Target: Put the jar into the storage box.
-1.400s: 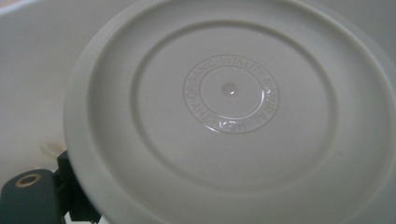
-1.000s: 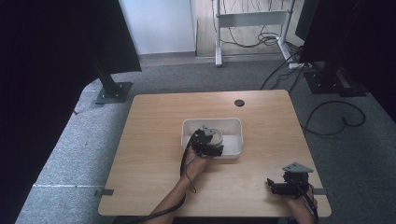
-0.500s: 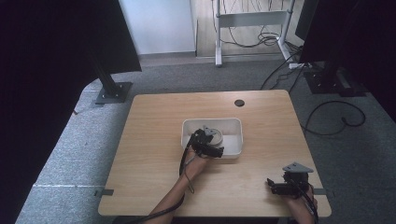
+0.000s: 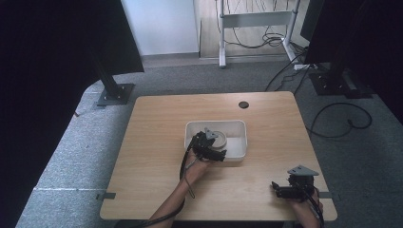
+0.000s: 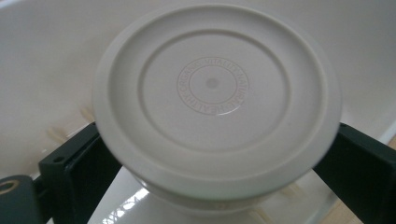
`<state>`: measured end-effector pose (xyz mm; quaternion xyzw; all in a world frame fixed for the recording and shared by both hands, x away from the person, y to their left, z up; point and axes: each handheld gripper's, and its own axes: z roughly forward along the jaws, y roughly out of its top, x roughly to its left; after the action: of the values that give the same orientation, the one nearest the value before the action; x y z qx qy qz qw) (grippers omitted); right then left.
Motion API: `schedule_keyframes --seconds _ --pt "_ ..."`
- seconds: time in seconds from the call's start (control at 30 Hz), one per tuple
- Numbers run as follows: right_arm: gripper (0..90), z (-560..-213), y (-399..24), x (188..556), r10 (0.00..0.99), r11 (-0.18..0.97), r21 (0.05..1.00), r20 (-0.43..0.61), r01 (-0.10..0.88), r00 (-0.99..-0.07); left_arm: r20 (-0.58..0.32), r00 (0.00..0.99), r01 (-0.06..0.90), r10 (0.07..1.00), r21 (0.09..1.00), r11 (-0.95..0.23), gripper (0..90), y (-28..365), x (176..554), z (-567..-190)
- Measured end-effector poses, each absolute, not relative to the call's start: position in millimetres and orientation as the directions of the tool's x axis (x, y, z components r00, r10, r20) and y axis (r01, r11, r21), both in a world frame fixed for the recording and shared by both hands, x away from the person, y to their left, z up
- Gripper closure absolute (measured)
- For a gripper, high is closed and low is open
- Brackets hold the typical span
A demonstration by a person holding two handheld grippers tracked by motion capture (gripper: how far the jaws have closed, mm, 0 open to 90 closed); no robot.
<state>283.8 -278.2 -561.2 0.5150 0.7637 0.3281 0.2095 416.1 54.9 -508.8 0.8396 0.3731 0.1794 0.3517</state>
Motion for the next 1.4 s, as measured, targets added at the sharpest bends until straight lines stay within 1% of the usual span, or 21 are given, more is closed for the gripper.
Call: schedule_keyframes --seconds 0.57,1.07,1.4 --pt "1.6 -561.2 -278.1 283.7 0.924 0.254 0.717 0.018 0.649 -0.381 0.042 0.667 0.474 0.744 0.746 -0.467 4.3 62.4 403.6 -498.7" --pt "1.6 -561.2 -278.1 283.6 0.924 0.254 0.717 0.018 0.649 -0.381 0.003 0.700 0.456 0.714 0.768 -0.450 4.6 74.4 390.1 -492.6" --pt "1.6 -561.2 -278.1 283.6 0.924 0.254 0.717 0.017 0.649 -0.381 -0.007 0.712 0.453 0.702 0.769 -0.451 4.4 81.7 382.8 -490.4"
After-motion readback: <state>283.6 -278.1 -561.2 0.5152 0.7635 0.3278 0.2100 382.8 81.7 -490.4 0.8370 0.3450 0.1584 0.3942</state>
